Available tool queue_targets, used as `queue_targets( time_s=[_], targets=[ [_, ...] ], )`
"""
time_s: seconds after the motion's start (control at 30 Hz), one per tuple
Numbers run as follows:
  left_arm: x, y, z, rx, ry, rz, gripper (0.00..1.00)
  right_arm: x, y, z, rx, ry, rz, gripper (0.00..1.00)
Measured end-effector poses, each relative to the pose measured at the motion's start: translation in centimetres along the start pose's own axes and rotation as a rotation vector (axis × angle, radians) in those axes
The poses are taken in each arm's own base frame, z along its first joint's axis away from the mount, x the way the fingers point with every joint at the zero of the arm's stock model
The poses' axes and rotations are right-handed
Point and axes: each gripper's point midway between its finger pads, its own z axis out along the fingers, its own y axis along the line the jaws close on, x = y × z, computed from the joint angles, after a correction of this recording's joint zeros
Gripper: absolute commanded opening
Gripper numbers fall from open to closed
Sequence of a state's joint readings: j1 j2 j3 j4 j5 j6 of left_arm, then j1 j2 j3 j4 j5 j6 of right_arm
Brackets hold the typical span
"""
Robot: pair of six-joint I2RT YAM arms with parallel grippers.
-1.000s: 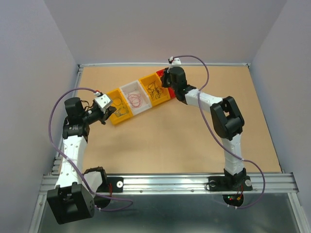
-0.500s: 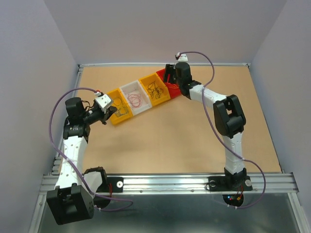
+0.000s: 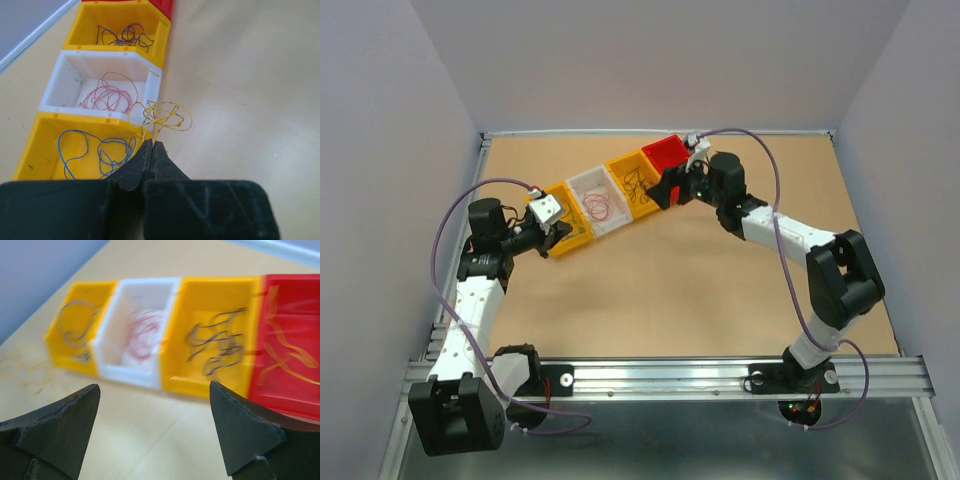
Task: Untangle the cables
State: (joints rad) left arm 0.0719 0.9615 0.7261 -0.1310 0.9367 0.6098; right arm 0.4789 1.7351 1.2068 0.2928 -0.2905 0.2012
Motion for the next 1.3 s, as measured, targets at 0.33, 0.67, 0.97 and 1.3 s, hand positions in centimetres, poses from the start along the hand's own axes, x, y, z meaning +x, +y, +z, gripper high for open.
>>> queue_targets(
  time_s=[0.33, 0.67, 0.97, 1.3],
  targets=[
    [0.2, -0.8, 0.6, 0.045, 0.004, 0.008, 0.0, 9.0, 12.7, -4.5, -0.548, 0.14, -0.164, 1.0],
    [0.3, -2.5, 0.9, 0.121, -0.004, 0.025, 0.0, 9.7, 17.3, -1.2, -0.651, 0.126, -0.262, 0.95],
    [0.3, -3.0, 0.9, 0.148, -0.008, 0.037, 0.0, 10.4, 19.2, 1.6, -0.648, 0.121, -0.29, 0.42],
    [0.9, -2.6, 0.8, 0.121, 0.022, 0.035, 0.75, 9.7, 16.2, 2.7, -0.426, 0.073, -0.227, 0.0]
  ],
)
